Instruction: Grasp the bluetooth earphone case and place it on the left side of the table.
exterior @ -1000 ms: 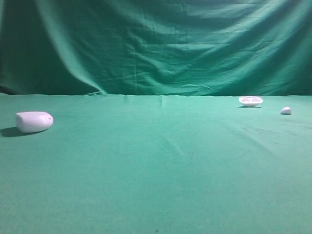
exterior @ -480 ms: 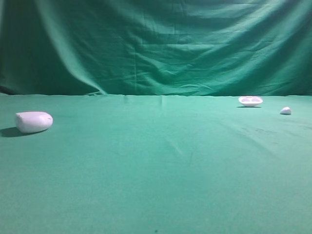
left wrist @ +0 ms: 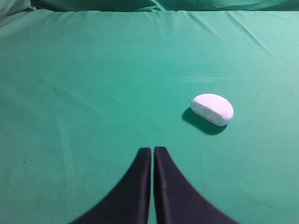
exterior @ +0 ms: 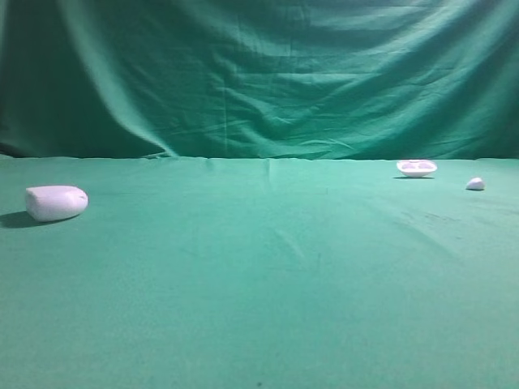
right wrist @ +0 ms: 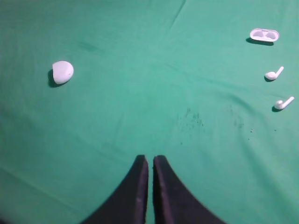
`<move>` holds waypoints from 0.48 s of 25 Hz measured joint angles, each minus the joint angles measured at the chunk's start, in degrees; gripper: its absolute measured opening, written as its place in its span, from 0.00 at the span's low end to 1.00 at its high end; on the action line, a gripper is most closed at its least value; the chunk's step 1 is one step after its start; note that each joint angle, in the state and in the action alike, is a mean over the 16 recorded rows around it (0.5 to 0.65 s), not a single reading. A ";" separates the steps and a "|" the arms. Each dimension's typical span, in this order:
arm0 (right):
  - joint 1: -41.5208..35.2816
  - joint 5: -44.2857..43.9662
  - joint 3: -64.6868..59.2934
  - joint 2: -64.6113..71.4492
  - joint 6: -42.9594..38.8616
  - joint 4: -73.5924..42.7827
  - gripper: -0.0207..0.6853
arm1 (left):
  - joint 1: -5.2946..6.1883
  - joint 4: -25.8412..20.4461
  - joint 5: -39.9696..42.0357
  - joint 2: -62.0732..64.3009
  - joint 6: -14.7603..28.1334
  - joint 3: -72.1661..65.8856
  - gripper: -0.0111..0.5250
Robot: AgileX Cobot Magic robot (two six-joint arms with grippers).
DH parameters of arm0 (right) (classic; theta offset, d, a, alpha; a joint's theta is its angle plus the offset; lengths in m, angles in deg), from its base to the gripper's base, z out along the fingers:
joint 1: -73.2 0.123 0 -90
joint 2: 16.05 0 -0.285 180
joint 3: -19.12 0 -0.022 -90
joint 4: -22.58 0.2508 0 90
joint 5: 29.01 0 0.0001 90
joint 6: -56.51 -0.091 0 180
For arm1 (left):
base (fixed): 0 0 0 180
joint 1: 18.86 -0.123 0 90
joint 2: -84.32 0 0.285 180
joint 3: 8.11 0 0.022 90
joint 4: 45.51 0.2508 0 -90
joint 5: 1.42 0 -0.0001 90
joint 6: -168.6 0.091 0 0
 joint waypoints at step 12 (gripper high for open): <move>-10.38 9.99 -5.51 -6.20 1.64 -3.07 0.03 | 0.00 0.00 0.00 0.00 0.00 0.00 0.02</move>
